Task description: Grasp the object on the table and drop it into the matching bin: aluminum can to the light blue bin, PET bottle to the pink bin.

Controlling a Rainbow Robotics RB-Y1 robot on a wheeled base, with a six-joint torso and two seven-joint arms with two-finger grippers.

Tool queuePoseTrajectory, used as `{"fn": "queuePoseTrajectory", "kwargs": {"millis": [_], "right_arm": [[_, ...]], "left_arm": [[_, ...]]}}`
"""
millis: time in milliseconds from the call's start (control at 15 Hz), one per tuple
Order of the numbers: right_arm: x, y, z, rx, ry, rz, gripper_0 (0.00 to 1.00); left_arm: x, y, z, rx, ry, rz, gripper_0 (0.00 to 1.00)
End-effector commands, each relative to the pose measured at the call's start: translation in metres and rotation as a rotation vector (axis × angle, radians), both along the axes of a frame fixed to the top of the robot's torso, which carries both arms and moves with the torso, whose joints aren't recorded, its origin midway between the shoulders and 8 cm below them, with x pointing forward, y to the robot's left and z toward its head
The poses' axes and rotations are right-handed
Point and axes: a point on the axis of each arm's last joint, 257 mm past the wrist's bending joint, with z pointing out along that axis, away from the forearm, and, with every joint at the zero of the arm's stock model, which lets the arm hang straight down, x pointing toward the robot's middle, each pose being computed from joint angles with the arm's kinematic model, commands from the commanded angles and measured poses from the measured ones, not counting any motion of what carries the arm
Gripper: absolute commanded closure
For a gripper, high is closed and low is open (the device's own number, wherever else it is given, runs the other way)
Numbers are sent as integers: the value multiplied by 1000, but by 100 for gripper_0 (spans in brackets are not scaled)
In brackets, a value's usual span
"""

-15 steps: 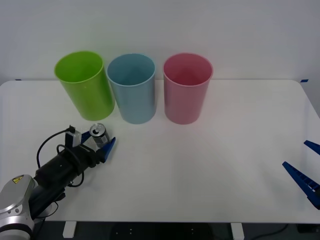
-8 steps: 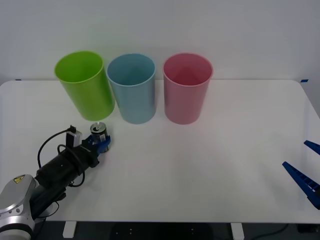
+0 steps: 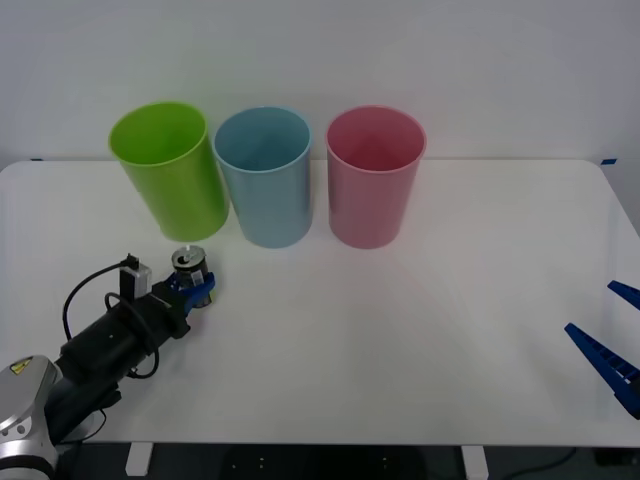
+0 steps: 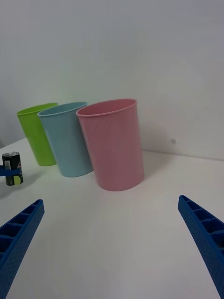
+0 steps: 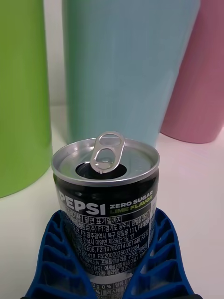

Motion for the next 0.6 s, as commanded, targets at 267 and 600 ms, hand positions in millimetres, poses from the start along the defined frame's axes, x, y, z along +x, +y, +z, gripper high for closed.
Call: {"fn": "queuePoseTrajectory", "kwargs": {"millis": [267, 600], "right_arm": [[0, 0, 0, 0, 0, 0, 0], [0, 0, 0, 0, 0, 0, 0]], "left_arm": [[-18, 6, 54, -43, -92, -2, 100], [-35, 3, 127, -138, -157, -31, 100]]}}
